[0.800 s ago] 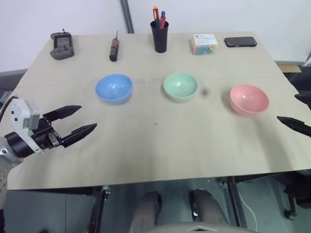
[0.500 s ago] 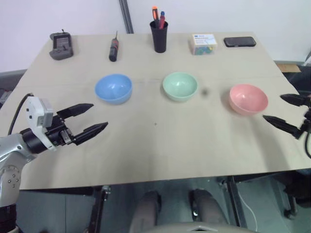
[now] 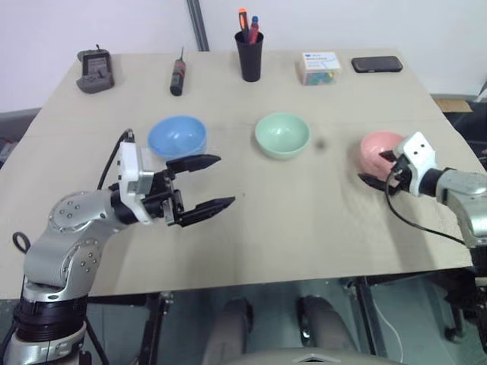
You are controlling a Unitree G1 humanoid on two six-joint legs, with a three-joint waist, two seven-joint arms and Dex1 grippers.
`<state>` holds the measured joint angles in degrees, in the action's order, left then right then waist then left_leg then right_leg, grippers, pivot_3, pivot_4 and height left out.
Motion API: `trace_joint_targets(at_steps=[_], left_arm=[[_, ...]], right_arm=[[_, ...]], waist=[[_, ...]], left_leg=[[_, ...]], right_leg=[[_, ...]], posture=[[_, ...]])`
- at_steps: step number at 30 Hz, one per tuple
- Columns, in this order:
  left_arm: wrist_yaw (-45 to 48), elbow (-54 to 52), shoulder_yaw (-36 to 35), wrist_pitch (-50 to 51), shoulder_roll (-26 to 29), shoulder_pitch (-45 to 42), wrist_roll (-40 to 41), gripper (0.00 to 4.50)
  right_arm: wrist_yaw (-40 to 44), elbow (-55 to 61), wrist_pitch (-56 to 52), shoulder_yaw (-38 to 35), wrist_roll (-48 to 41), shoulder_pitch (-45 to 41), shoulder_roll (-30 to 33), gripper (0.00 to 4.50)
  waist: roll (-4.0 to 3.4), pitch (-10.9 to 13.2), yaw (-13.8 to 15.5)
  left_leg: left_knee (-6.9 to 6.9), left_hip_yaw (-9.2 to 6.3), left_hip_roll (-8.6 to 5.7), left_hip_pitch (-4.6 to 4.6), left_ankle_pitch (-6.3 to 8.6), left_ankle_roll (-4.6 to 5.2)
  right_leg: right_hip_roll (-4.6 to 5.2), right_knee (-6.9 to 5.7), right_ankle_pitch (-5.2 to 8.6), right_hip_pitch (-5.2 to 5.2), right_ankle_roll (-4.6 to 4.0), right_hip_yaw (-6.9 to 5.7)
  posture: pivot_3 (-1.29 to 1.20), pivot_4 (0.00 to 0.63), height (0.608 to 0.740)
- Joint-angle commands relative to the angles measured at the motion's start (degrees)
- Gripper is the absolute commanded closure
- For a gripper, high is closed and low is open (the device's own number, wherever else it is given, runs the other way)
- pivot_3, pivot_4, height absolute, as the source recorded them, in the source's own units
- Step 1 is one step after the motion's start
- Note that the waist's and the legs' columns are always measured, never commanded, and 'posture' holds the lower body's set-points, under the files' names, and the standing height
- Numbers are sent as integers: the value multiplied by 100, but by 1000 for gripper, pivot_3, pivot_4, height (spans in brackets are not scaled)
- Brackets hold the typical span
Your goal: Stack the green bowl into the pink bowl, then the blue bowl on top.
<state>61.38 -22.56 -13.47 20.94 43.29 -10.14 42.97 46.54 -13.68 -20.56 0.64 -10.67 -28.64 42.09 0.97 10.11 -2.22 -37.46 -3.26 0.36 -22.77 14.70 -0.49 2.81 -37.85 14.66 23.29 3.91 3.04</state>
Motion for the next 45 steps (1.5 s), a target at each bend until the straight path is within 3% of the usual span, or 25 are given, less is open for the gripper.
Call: trace_joint_targets(at_steps=[1,7,8,13,18,27,29,31,39,40,42,45], left_arm=[[-40,-318,-103,6,11,19,140,0],[-131,-397,-164,-10,-17,189,120,0],[-141,-389,-168,-23,-25,208,114,0],[-196,-238,-289,-87,-70,345,101,0],[-86,65,-461,-310,-82,603,-102,0],[-146,134,-377,-413,-109,555,-177,0],[-148,124,-387,-424,-115,566,-193,0],[-177,82,-411,-411,-120,592,-191,0],[-210,-22,-515,-391,-126,785,-141,0],[-232,-29,-519,-386,-135,793,-141,0],[-298,-40,-516,-385,-167,805,-173,0],[-324,-56,-492,-380,-191,812,-184,0]], right_arm=[[90,-140,271,-22,115,-234,9,1996],[270,76,270,15,118,-223,-19,4312],[275,157,235,18,108,-214,-36,4473],[767,1574,-148,152,-376,189,-82,4473],[869,3279,-628,825,-546,684,-240,4473],[453,3051,-807,1863,105,430,-880,4473],[486,2994,-809,1932,161,396,-895,3722],[492,2978,-964,1904,120,366,-920,3333],[749,3724,-1588,1376,-617,469,-757,384],[768,3890,-1532,1086,-842,456,-755,157],[920,4035,-1329,551,-1218,365,-653,157],[831,3554,-739,212,-998,-15,-525,157]], waist=[[0,0,1],[0,0,1],[0,0,2],[-1,0,0],[-1,-1,1],[5,-4,21],[5,-4,20],[5,-4,22],[4,-4,10],[5,-4,10],[3,-3,12],[4,-3,18]], left_leg=[[0,0,0,-1,0,0],[0,0,1,-4,0,0],[0,0,1,-4,0,0],[-1,-3,2,-4,0,0],[1,-13,4,-3,0,0],[-14,-12,-2,-3,0,-1],[-15,-13,-1,-2,-1,-1],[-15,-18,0,-5,0,-1],[-15,-18,0,-6,0,0],[-15,-18,1,-6,0,0],[-15,-18,0,-6,0,0],[-15,-17,0,-6,0,0]], right_leg=[[0,0,0,2,0,0],[-1,-4,0,6,0,0],[-1,-5,0,6,0,0],[-2,-9,0,7,0,-1],[-1,-8,0,8,0,-2],[0,-16,-1,4,1,-8],[0,-16,-1,4,0,-8],[-1,-15,-1,4,0,-15],[0,-15,-1,5,0,-13],[-1,-15,-1,5,0,-14],[0,-15,-1,5,0,-14],[1,-14,-1,3,0,-13]], posture=[[0,150,740],[0,150,740],[0,150,740],[0,150,740],[0,150,740],[0,150,740],[0,150,740],[0,150,740],[0,150,740],[0,150,740],[0,150,740],[0,150,740]])
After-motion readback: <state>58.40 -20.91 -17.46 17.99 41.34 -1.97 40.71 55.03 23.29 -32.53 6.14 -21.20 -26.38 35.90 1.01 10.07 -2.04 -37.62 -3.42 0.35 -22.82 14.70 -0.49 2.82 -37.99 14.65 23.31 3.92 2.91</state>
